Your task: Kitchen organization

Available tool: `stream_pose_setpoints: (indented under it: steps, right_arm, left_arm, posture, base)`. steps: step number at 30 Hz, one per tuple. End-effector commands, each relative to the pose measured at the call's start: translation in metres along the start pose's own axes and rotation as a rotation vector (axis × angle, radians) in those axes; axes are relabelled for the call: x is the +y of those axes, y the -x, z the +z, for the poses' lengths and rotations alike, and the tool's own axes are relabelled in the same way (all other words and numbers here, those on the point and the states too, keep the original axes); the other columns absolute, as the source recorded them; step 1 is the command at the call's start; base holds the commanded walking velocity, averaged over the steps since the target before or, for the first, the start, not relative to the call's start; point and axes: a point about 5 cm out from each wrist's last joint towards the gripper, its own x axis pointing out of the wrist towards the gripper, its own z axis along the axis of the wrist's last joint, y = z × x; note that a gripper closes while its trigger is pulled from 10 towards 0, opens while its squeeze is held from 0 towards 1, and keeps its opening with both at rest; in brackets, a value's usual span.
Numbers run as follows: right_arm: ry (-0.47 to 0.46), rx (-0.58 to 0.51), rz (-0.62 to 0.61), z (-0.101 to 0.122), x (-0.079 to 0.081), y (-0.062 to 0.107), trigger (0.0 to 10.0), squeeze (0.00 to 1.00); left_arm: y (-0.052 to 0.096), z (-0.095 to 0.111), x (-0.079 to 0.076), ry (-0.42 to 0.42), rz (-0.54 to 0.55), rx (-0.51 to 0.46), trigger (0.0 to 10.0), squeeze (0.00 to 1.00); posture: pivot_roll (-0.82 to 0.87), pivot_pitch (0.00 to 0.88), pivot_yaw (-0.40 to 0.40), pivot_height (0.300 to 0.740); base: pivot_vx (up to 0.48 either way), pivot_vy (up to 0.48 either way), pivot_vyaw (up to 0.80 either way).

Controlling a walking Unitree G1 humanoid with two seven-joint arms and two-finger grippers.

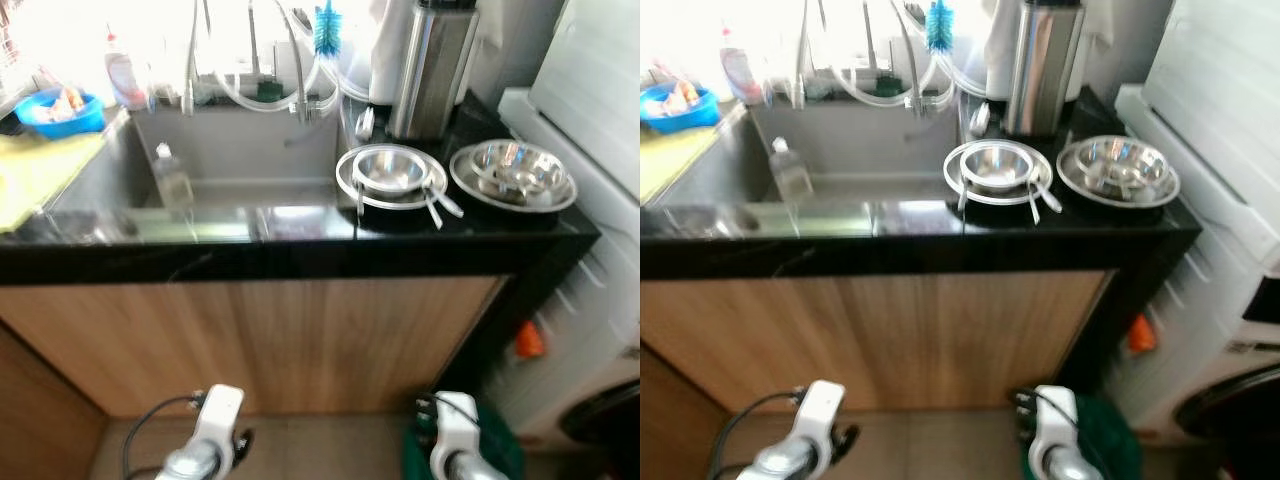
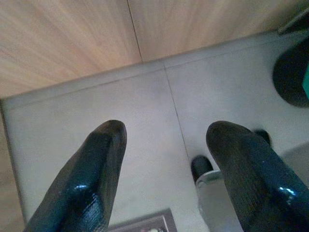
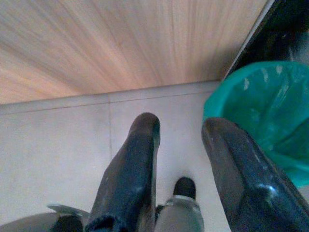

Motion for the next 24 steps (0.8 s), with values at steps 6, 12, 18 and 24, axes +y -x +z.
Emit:
stream_pose_setpoints:
  steps: [6,12,18,24]
  right_arm:
    - [0.006,-0.015,-0.024,0.0055,-0.0095,0.0008,10.0,0.0]
    - [0.007,-0.015,-0.023,0.0054,-0.0093,0.0008,10.0,0.0]
    - [0.009,-0.014,-0.02,0.0053,-0.0091,0.0008,10.0,0.0]
    - [0.009,-0.013,-0.018,0.0051,-0.009,0.0008,10.0,0.0]
  left_arm:
    - [-0.0019,0.0074,-0.0037,-0.009,-0.008,-0.019,10.0,0.0]
    - [-0.002,0.0096,-0.0041,0.001,-0.013,-0.037,10.0,0.0]
    - [-0.0024,0.0109,-0.0049,0.007,-0.017,-0.041,10.0,0.0]
    - [-0.0024,0.0111,-0.0047,0.002,-0.015,-0.039,10.0,0.0]
  posture:
    - [-0.08,0.0,0.025,0.74]
    - [-0.08,0.0,0.027,0.74]
    - [-0.08,0.0,0.027,0.74]
    - [-0.08,0.0,0.028,0.74]
  base:
    - [0.0,0.0,0.0]
    - [0.0,0.0,0.0]
    - [0.0,0.0,0.0]
    - [0.0,0.0,0.0]
